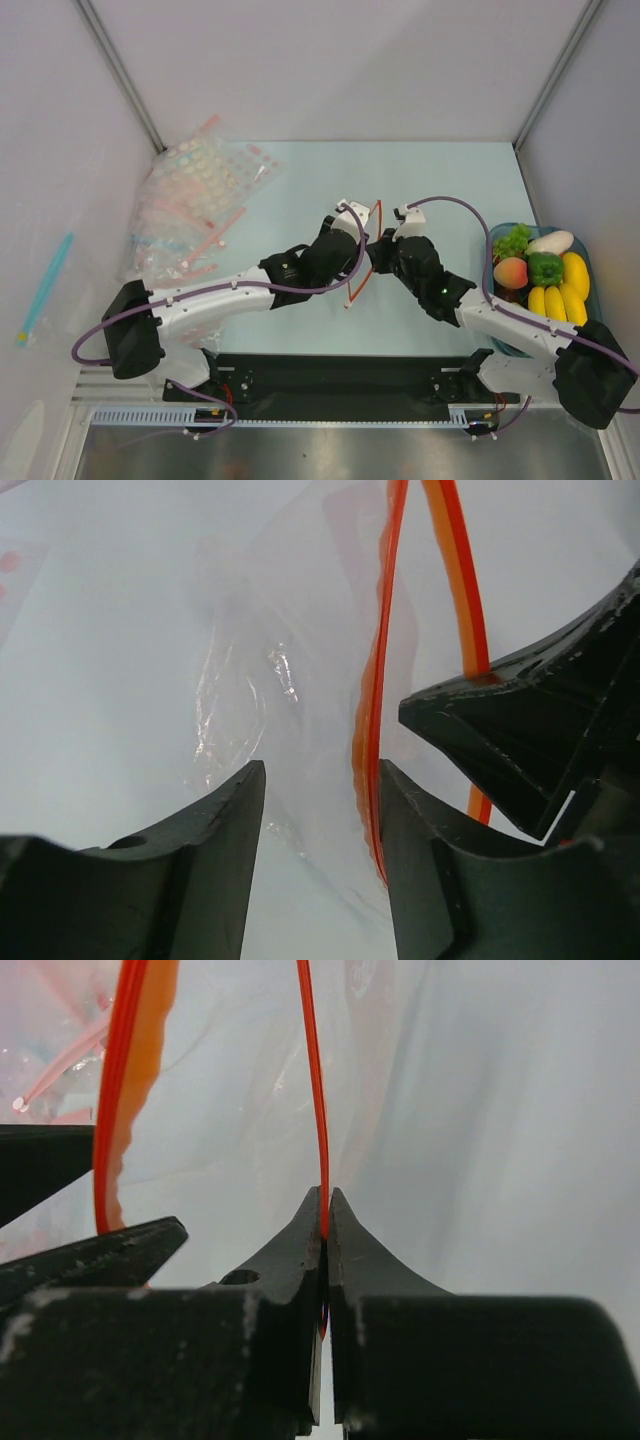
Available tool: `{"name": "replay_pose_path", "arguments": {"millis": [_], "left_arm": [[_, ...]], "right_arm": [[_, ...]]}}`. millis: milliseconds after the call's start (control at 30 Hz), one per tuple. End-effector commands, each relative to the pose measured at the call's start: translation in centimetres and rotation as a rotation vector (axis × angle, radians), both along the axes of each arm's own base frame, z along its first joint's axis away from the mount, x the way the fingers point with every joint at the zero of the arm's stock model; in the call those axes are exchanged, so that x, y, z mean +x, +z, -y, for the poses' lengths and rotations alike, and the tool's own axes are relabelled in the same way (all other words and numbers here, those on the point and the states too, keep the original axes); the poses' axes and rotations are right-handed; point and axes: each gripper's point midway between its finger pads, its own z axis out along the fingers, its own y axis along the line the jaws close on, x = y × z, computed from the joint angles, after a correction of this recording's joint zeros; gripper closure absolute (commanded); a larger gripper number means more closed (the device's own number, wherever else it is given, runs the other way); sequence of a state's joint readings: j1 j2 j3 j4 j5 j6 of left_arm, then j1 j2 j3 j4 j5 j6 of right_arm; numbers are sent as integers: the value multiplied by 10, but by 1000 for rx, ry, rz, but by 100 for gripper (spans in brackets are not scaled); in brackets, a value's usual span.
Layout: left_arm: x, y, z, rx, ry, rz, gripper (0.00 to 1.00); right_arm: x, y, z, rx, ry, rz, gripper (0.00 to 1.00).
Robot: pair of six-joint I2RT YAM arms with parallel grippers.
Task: Place the food in the zip-top bag and seal the zipper
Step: Open the zipper of the food storage bag.
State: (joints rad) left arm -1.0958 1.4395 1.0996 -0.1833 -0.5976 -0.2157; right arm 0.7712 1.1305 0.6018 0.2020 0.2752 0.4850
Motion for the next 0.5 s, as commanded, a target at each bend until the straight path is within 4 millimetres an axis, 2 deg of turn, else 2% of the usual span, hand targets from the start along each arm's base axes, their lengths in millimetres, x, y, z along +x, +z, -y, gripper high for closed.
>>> {"name": "replay_pose_path", "arguments": {"millis": [0, 167, 233, 300, 333, 433, 467], "left_arm": [[-7, 14, 15, -68, -72, 8, 45], [-5, 5, 18, -48, -68, -11, 45], [-1, 4, 17, -29, -44, -10, 45], [3, -5, 15, 10, -18, -18, 46], [7, -3, 15, 16, 5, -11, 47], [17, -8, 4, 64, 78, -1, 50], [19, -9, 1, 70, 95, 0, 55]], "right_arm": [[1, 21, -3, 43, 9, 69, 100], [-5, 28, -7, 70, 49, 102, 100], [-6, 31, -7, 74, 53, 109, 100], [-6, 31, -8, 73, 57, 113, 100], [-7, 30, -9, 71, 61, 110, 100], [-8, 29, -12, 65, 74, 110, 100], [-8, 30, -13, 65, 76, 112, 100]]}}
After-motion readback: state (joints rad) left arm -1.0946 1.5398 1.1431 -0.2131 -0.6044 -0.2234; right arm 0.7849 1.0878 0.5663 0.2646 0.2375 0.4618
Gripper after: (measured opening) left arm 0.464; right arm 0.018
